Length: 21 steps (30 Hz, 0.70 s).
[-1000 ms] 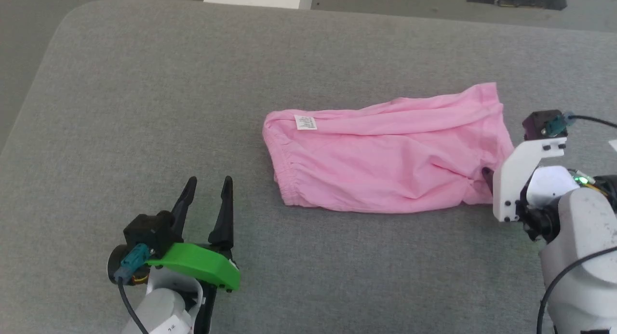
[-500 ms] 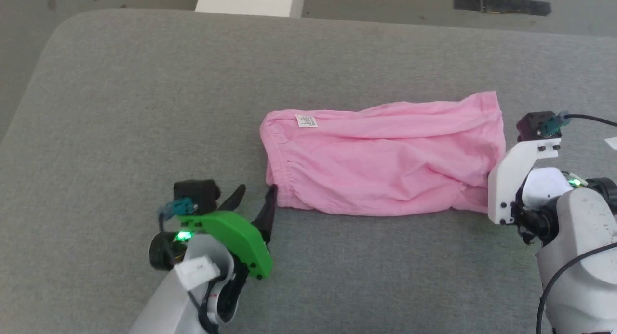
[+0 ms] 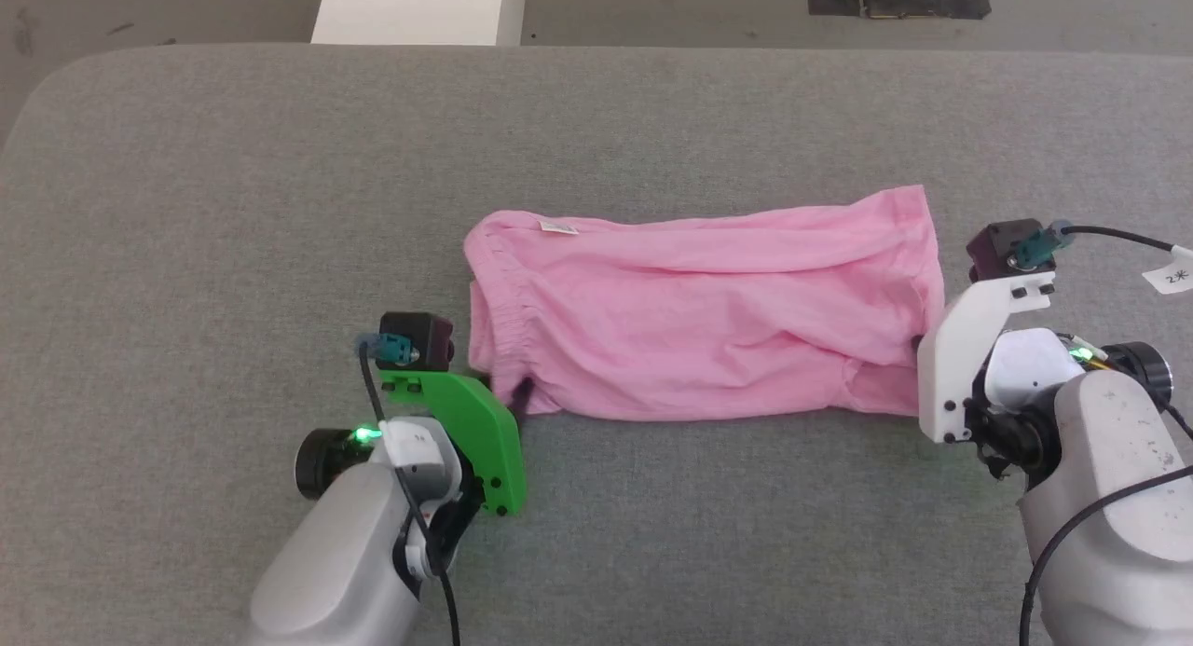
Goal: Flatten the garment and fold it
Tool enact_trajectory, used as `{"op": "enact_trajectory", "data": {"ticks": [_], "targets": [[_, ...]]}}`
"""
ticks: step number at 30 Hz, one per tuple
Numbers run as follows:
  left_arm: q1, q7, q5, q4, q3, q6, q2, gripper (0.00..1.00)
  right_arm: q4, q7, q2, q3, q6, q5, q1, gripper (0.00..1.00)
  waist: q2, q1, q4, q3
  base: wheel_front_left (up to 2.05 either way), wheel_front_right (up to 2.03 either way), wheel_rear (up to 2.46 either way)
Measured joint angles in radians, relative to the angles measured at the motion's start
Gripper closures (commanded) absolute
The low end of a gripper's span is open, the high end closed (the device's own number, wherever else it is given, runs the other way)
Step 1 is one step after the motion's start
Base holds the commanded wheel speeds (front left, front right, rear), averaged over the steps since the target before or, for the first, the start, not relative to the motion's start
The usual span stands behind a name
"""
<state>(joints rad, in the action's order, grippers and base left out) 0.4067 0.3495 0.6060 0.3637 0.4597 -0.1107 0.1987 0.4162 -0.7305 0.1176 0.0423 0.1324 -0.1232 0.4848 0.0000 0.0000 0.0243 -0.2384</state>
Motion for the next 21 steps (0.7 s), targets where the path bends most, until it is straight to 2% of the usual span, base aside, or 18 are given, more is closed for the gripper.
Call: {"op": "enact_trajectory", "data": {"ticks": [6,12,17,21], "targets": [[0.016,-0.031,0.036,0.039,-0.019,0.037,-0.002,1.0,-0.008,0.002,-0.001,0.003,0.0,-0.02,-0.024,1.0,0.0,0.0,-0.009,0.005,0.0,0.0,0.0],[-0.014,-0.059,0.082,-0.015,-0.068,0.04,0.021,1.0,-0.074,0.019,0.003,0.03,0.0,-0.067,-0.088,1.0,0.0,0.0,-0.009,0.032,0.0,0.0,0.0],[-0.161,0.002,0.121,-0.125,-0.082,0.012,0.065,1.0,-0.175,0.011,0.002,0.063,0.0,-0.112,-0.225,1.0,0.0,0.0,-0.005,0.065,0.0,0.0,0.0],[-0.276,0.056,0.158,-0.193,-0.068,-0.015,0.066,1.0,-0.256,-0.015,-0.02,0.11,0.0,-0.137,-0.359,1.0,0.0,0.0,0.01,0.084,0.0,0.0,0.0]]}}
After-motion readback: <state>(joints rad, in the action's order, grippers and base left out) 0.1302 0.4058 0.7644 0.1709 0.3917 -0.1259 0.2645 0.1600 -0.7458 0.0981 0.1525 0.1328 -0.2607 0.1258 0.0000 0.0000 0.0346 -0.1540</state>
